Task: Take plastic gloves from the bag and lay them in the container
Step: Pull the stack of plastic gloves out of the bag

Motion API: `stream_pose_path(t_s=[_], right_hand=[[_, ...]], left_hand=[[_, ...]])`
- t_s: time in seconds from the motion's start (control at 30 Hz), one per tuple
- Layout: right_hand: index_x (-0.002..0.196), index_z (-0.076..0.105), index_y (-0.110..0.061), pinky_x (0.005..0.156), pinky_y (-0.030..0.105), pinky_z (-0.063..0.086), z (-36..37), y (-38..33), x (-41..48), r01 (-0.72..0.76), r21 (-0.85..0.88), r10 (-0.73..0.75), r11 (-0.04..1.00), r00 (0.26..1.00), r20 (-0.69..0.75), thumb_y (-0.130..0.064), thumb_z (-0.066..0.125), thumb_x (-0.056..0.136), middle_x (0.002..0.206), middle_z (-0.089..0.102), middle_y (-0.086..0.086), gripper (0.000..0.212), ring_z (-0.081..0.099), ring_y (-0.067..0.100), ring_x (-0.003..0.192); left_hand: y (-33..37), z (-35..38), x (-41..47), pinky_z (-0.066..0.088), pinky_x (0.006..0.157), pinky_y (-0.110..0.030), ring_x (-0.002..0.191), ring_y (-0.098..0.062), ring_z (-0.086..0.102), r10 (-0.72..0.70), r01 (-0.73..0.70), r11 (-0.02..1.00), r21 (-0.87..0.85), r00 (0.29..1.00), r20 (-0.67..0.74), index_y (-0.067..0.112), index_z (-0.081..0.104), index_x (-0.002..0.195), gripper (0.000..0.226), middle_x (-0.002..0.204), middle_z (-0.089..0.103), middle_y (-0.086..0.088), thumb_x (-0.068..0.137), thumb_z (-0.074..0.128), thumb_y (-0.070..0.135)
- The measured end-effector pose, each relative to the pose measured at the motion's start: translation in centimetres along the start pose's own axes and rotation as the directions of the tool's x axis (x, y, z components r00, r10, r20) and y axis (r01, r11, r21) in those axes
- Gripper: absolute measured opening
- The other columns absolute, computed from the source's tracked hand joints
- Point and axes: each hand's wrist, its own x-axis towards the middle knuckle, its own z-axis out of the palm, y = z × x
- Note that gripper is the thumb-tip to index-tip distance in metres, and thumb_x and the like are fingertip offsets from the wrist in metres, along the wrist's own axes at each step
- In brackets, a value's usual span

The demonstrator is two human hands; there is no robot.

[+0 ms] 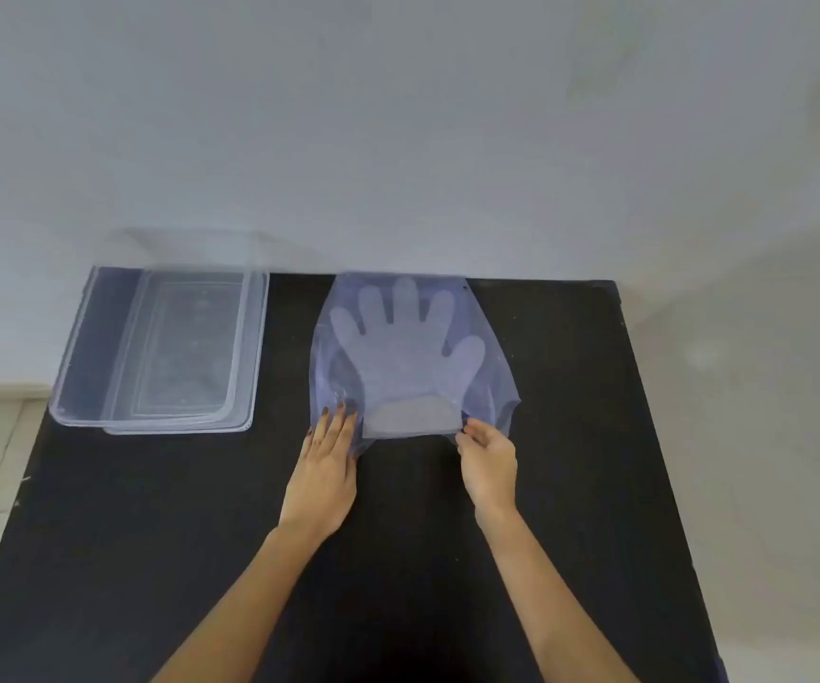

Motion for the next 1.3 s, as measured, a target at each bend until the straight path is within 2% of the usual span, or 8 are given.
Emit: stream_pose_path(t_s=[0.17,0.33,0.47,0.57,0.77,1.03,1.2,1.3], right_hand=[[0.125,0.062,-0.011,0.093,0.031,0.05,1.4,-0.3,1.0,-0.018,-0.031,0.015,0.999,0.997,-0.076,-0.021,0.062,0.091,0.11,0.069,0.002,0.035,0.064,0.02,0.104],[0.103,0.072,-0.007,0.074,0.025,0.05,2.2,-0.2,1.5,-0.032,-0.021,0.029,0.999,0.992,-0.126,-0.02,0.065,0.089,0.084,0.069,0.001,0.02,0.066,0.019,0.084],[0.086,0.071,-0.012,0.083,0.034,0.056,2.8,-0.3,1.7,-0.071,0.039,0.076,0.997,0.985,-0.152,-0.02,0.07,0.086,0.079,0.068,-0.001,0.008,0.069,0.023,0.087],[0.076,0.068,-0.017,0.088,0.038,0.057,3.2,-0.3,1.9,-0.11,0.144,0.134,0.984,0.976,-0.17,-0.016,0.069,0.086,0.08,0.069,0.0,0.011,0.069,0.021,0.085],[0.091,0.069,-0.002,0.085,0.035,0.06,3.7,-1.4,2.0,-0.193,0.481,0.294,0.855,0.945,-0.143,-0.007,0.07,0.085,0.095,0.072,0.011,0.008,0.071,0.022,0.09],[0.105,0.068,-0.003,0.08,0.031,0.059,4.1,-0.5,1.1,-0.136,0.314,0.201,0.939,0.962,-0.183,-0.014,0.063,0.09,0.088,0.069,0.004,0.019,0.066,0.014,0.079],[0.09,0.068,-0.005,0.074,0.029,0.056,4.2,-1.1,1.3,-0.187,0.328,0.255,0.926,0.95,-0.181,-0.012,0.062,0.091,0.078,0.063,0.003,0.009,0.062,0.015,0.077],[0.07,0.063,-0.011,0.076,0.031,0.057,4.2,-1.2,1.5,-0.231,0.364,0.31,0.902,0.934,-0.177,-0.012,0.064,0.089,0.076,0.063,0.003,0.019,0.062,0.017,0.077]], left_hand=[[-1.1,0.7,0.7,0.001,0.12,-0.031,0.145,-0.007,-0.009,-0.02,0.02,0.999,0.025,1.0,0.009,0.023,0.001,0.152,0.06,0.157,-0.005,0.012,0.101,0.033,0.013],[-1.5,1.3,0.8,-0.002,0.118,-0.029,0.146,-0.009,-0.007,-0.015,0.015,1.0,0.019,1.0,-0.011,0.021,0.003,0.152,0.06,0.159,-0.002,0.009,0.101,0.034,0.014],[-1.5,1.5,0.8,0.0,0.12,-0.032,0.146,-0.009,-0.007,-0.019,0.02,1.0,0.018,1.0,-0.01,0.02,0.002,0.152,0.061,0.159,-0.003,0.009,0.101,0.035,0.014],[-1.6,1.4,0.8,-0.001,0.119,-0.031,0.146,-0.007,-0.009,-0.031,0.031,1.0,-0.004,0.999,-0.007,0.022,0.0,0.152,0.061,0.159,-0.005,0.011,0.101,0.034,0.016],[-1.7,1.7,1.0,0.001,0.121,-0.034,0.146,-0.007,-0.009,-0.038,0.038,0.999,-0.017,0.999,-0.005,0.024,0.001,0.152,0.062,0.16,-0.003,0.011,0.101,0.036,0.019],[-1.5,1.7,0.9,-0.003,0.119,-0.03,0.146,-0.006,-0.01,-0.034,0.034,0.999,-0.028,0.999,-0.018,0.023,0.003,0.152,0.062,0.159,-0.002,0.011,0.101,0.037,0.017],[-1.7,1.8,1.0,0.0,0.121,-0.034,0.146,-0.006,-0.009,-0.044,0.044,0.999,-0.026,0.999,-0.004,0.023,0.004,0.153,0.062,0.16,0.0,0.01,0.1,0.037,0.018],[-1.7,1.8,1.0,-0.001,0.12,-0.033,0.146,-0.006,-0.009,-0.039,0.039,0.999,-0.029,0.999,-0.002,0.024,0.003,0.152,0.063,0.16,-0.001,0.011,0.1,0.038,0.018]])
